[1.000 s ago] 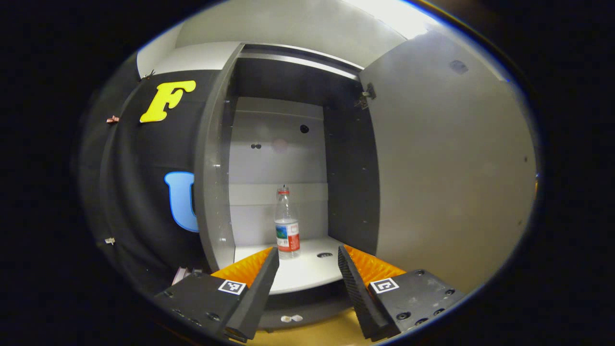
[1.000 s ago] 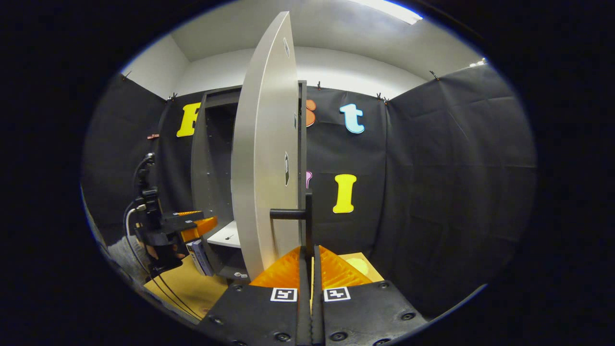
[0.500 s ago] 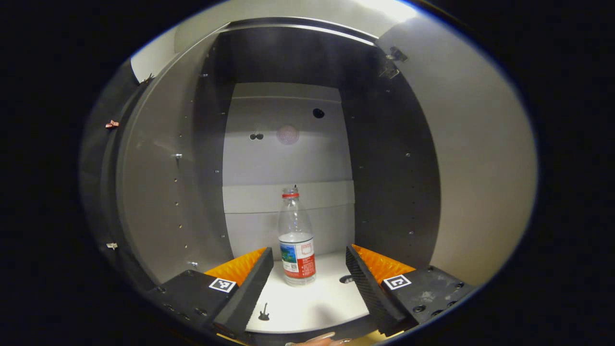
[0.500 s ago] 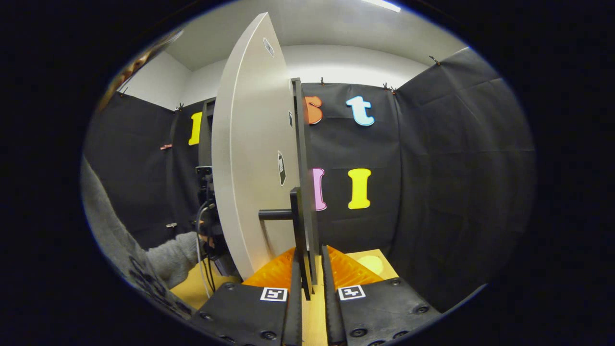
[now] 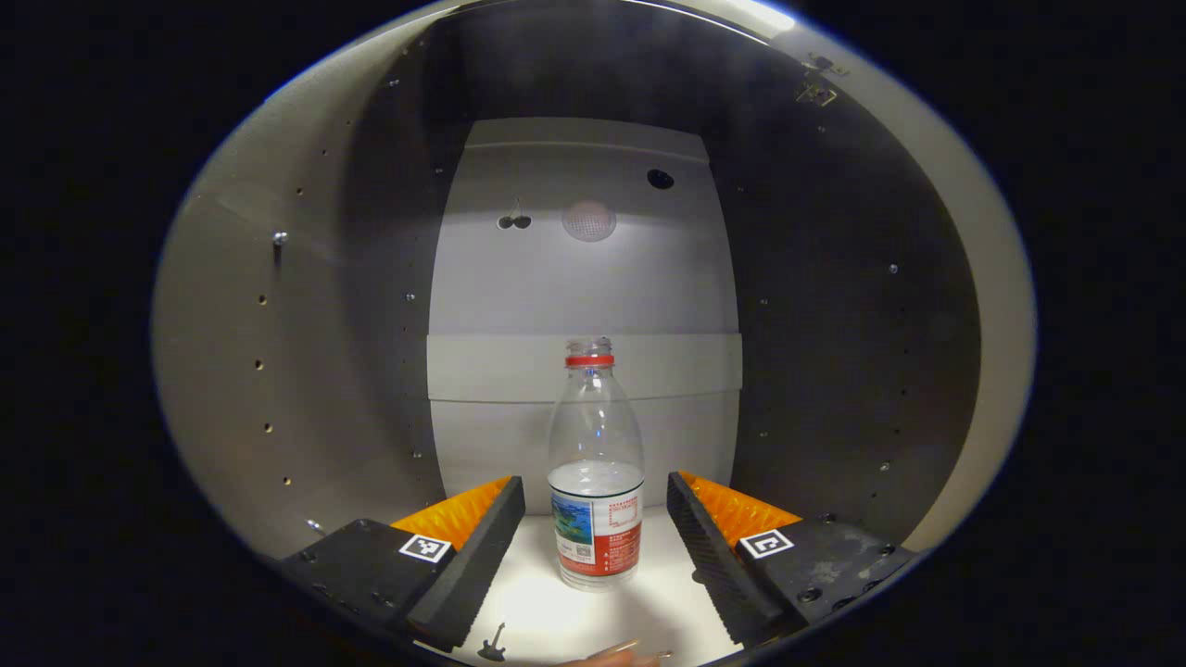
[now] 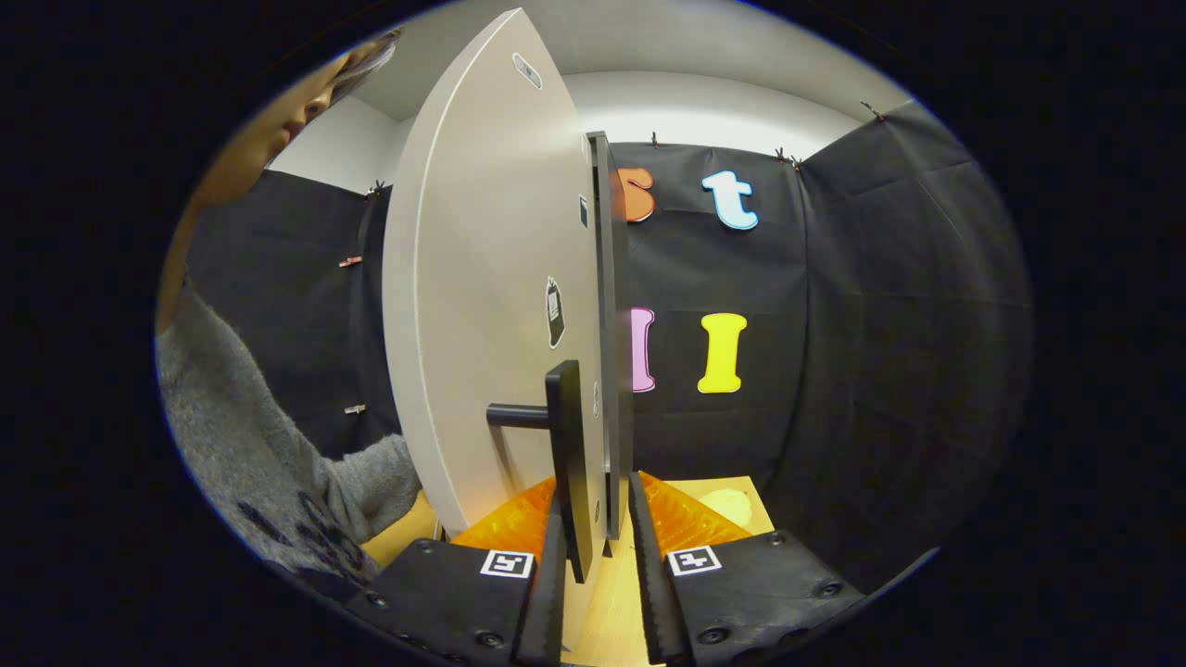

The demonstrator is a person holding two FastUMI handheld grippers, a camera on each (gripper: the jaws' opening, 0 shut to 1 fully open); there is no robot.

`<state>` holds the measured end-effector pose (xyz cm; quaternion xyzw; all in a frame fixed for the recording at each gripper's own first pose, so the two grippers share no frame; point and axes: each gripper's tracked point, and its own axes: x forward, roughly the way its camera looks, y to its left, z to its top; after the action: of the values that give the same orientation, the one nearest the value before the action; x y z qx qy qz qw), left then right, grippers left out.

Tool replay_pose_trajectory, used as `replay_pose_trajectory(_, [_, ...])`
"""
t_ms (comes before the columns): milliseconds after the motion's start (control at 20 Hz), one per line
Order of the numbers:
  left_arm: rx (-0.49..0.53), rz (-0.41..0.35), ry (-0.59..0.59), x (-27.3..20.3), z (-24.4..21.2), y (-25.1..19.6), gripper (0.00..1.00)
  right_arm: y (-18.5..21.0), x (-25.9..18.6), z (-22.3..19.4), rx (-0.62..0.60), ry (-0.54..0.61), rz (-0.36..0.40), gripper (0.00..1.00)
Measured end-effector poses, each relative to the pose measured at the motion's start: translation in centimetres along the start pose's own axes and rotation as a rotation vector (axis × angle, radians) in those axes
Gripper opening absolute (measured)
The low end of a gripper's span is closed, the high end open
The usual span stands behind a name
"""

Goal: Open the cabinet door with the right hand, grasp the bottle in the cabinet with the left hand and place it on the coaster, then close the cabinet door with the right hand.

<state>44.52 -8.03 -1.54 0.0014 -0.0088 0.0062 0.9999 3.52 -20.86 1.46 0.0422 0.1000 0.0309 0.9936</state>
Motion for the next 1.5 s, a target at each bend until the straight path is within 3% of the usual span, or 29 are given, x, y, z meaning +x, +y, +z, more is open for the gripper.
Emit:
replay_pose_trajectory(100, [0.007, -0.017, 0.011, 1.1, -0.6, -0.5, 0.98, -0.1, 0.1, 0.0, -0.001, 0.003, 0.002, 0.39])
replay_pose_trajectory(600, [0.003, 0.048, 0.060, 4.1, -2.2, 0.4, 0.97, -0.2, 0.6, -0.1, 0.018, 0.021, 0.029, 0.40])
replay_pose_trajectory(650, [0.001, 0.045, 0.065, 4.0, -2.2, 0.2, 0.95, -0.2, 0.6, -0.2, 0.019, 0.020, 0.032, 0.40])
replay_pose_trajectory(700, [-0.015, 0.025, 0.072, 3.7, -1.9, -0.2, 0.79, -0.3, 0.7, -0.2, 0.019, 0.019, 0.032, 0.40])
replay_pose_trajectory(750, [-0.037, 0.007, 0.073, 3.3, -1.8, -0.5, 0.78, -0.3, 0.7, -0.2, 0.020, 0.016, 0.028, 0.40])
replay_pose_trajectory(950, [-0.019, -0.033, 0.024, -0.9, 0.7, -0.3, 0.77, -1.2, 0.0, -0.2, 0.030, 0.002, -0.059, 0.37])
replay_pose_trajectory(1050, [-0.006, -0.056, 0.000, -3.9, 2.0, -0.3, 0.77, -1.7, -0.6, -0.5, 0.040, 0.000, -0.121, 0.53])
replay_pose_trajectory(1200, [-0.002, -0.101, -0.014, -8.2, 3.0, 0.1, 0.77, -2.1, -2.2, -1.3, 0.027, 0.016, -0.209, 0.58])
replay_pose_trajectory(1350, [-0.001, -0.138, -0.020, -12.4, 3.3, 0.8, 0.77, -1.2, -4.2, -1.5, 0.021, 0.006, -0.264, 0.70])
replay_pose_trajectory(1500, [0.021, -0.172, -0.020, -16.4, 3.2, 1.9, 0.77, 0.6, -6.0, -0.9, 0.027, -0.047, -0.298, 0.72])
